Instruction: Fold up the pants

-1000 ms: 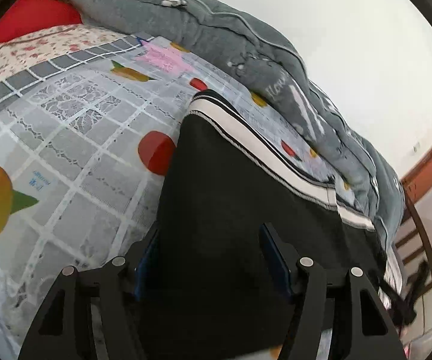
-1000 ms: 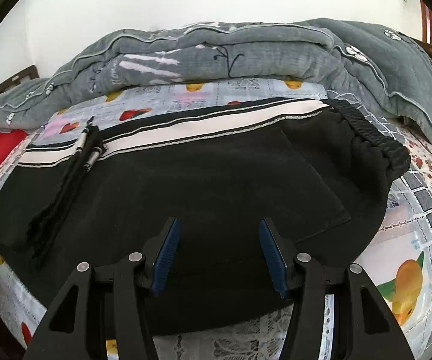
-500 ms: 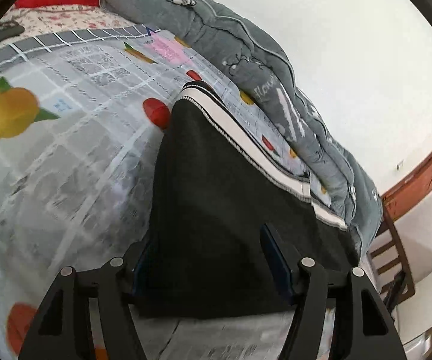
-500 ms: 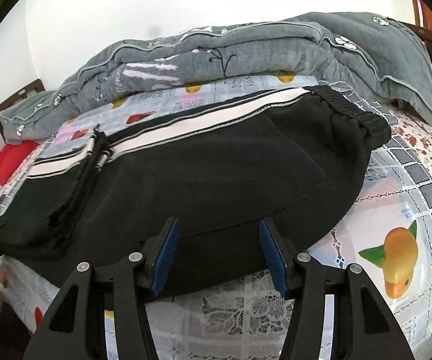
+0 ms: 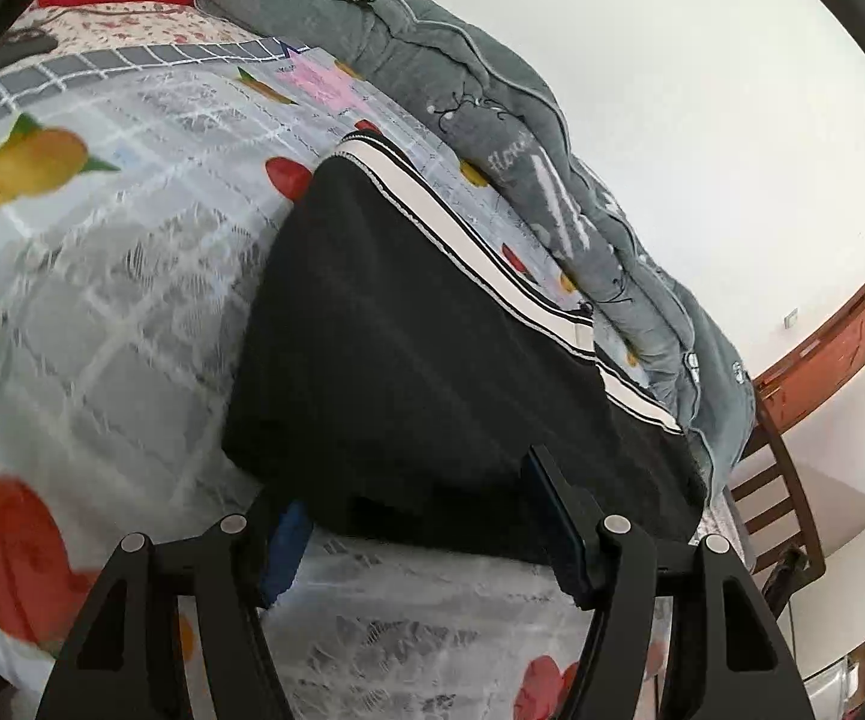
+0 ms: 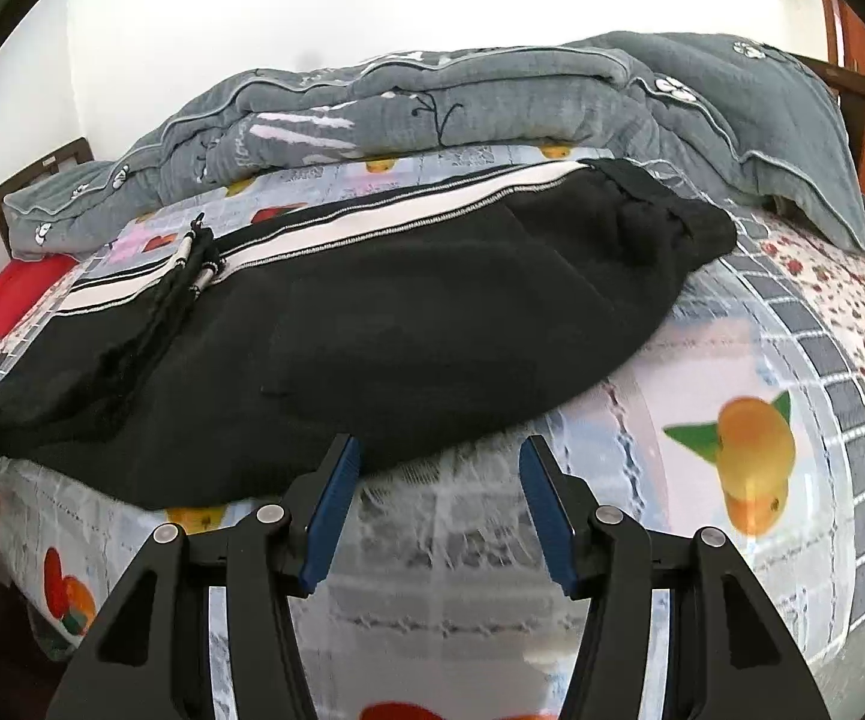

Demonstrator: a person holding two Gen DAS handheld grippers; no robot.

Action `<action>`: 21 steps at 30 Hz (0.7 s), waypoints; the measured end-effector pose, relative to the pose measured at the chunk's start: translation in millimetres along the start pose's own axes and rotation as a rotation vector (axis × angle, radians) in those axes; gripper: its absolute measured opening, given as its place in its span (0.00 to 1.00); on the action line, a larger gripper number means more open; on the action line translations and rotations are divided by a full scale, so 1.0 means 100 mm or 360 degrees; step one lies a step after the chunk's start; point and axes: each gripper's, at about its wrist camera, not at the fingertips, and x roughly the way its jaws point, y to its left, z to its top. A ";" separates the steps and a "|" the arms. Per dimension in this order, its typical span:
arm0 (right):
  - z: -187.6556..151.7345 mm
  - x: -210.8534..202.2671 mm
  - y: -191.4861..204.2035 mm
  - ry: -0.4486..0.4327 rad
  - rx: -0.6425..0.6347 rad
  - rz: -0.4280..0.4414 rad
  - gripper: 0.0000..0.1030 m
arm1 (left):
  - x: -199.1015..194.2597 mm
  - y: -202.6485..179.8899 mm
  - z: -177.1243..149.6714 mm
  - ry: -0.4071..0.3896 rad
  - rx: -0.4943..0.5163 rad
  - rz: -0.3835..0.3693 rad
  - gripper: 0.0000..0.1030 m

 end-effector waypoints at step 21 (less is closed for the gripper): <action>-0.17 -0.61 -0.59 -0.0087 0.0074 -0.0018 0.53 | 0.21 -1.26 0.51 -0.0299 0.0332 0.0653 0.15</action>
